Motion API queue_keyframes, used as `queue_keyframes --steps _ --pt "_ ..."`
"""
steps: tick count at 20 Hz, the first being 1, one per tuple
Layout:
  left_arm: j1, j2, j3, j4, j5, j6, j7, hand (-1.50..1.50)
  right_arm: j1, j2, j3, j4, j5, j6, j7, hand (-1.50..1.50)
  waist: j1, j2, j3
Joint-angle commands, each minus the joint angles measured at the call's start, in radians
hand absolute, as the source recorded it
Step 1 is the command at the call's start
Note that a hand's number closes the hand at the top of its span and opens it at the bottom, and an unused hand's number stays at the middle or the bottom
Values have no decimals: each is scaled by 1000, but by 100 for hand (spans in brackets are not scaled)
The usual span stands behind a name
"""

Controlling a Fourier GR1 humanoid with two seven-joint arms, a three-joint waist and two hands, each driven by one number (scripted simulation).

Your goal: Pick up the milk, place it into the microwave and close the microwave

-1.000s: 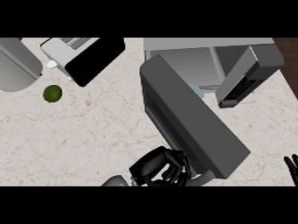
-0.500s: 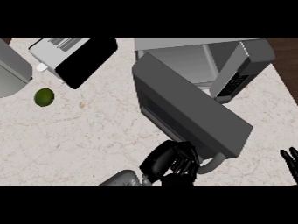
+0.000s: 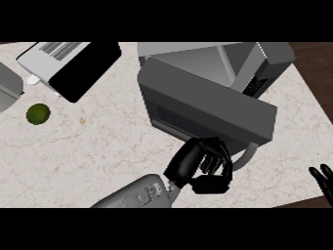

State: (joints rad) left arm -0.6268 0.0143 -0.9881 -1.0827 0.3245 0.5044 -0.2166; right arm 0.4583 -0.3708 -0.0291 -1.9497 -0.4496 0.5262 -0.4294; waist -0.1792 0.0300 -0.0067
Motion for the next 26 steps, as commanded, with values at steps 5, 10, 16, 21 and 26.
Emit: queue_keyframes --steps 5,10,16,21,26 --pt "-167 -14 56 85 134 92 -24 150 -6 -14 -3 -59 -48 -29 70 -150 -42 14 2" --pt "-244 -14 92 167 201 85 -59 150 -12 -26 1 -101 -78 -52 121 -150 -50 24 2" --pt "-296 -14 127 245 286 66 -111 150 -36 -41 -17 -124 -121 -71 157 -150 -60 35 2" --pt "-342 -14 164 294 372 61 -119 150 -39 -75 -33 -138 -150 -56 181 -150 -84 38 3" --pt "-343 -14 184 346 432 15 -168 150 -50 -74 -48 -145 -170 -66 183 -150 -92 47 3"
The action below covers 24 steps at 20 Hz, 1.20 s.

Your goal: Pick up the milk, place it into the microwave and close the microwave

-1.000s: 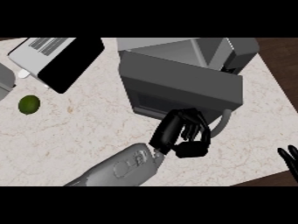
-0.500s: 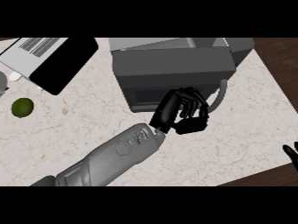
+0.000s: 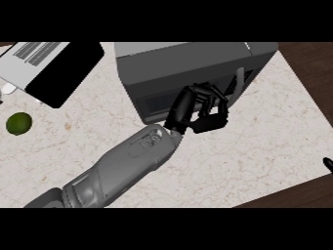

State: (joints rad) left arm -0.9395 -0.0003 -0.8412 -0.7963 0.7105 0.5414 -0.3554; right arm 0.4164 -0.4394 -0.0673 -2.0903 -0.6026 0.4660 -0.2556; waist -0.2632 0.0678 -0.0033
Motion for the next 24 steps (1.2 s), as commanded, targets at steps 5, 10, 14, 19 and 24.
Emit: queue_keyframes --steps 5,10,14,19,24 --pt "-42 0 65 89 108 -23 -18 150 -29 -12 -17 -8 -52 8 6 -150 -13 15 2" --pt "-49 0 62 105 121 29 -62 150 -31 -25 -6 -28 -61 15 24 -150 -22 14 2" --pt "-50 0 68 96 149 38 -112 150 -36 -38 2 -36 -74 39 28 -150 -24 15 2" --pt "-40 0 53 112 168 49 -147 150 -42 -62 -3 -49 -99 63 35 -150 -31 20 2" --pt "-38 0 55 112 195 50 -184 150 -47 -70 10 -71 -114 65 50 -150 -35 29 0"
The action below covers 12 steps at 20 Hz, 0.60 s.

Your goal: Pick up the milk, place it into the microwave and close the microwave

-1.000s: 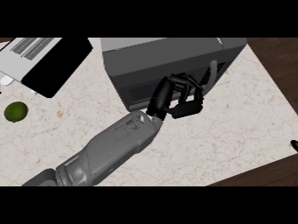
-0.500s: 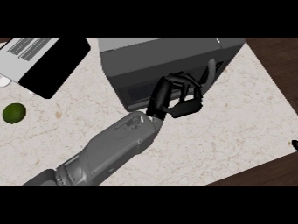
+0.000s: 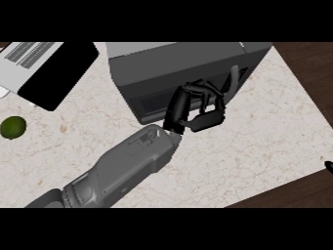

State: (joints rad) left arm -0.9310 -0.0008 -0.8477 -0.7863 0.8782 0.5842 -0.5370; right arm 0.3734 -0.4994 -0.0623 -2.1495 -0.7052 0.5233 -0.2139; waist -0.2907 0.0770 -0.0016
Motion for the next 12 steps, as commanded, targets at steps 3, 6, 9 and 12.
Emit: queue_keyframes --steps 3,6,9,12 --pt "-46 1 54 102 40 15 -19 150 -4 -21 -5 -24 -30 11 13 -150 -21 17 -1" --pt "-50 1 48 119 41 18 -36 150 -5 -23 4 -35 -27 11 21 -150 -17 19 -1" --pt "-52 1 51 111 60 25 -49 150 -5 -30 -4 -33 -44 11 24 -150 -25 20 0" --pt "-60 1 46 111 70 25 -59 150 -8 -37 -2 -43 -54 8 34 -150 -27 20 -1"
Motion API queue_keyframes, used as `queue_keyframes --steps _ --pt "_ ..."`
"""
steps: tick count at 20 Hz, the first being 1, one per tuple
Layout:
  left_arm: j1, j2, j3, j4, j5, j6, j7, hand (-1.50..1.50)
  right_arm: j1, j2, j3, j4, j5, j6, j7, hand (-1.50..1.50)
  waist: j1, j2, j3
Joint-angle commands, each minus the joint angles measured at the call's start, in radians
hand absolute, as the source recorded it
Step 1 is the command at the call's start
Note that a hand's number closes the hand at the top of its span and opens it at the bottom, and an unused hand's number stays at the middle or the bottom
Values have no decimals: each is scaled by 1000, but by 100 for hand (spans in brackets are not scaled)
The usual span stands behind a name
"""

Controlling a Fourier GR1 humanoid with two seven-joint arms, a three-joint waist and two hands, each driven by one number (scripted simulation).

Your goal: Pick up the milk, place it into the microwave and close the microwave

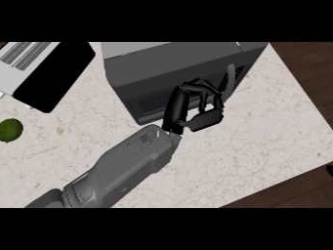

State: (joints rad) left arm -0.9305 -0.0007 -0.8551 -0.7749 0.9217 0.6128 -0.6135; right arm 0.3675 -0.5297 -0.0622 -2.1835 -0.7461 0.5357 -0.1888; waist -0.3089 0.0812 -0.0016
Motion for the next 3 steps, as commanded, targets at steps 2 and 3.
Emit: queue_keyframes --steps 2,3 --pt "-50 1 47 109 30 1 5 150 -4 -6 0 -9 -9 -1 8 -150 -8 20 0" --pt "-60 1 49 106 38 -2 10 150 -3 -18 -9 -4 -20 3 13 -150 -8 17 0"
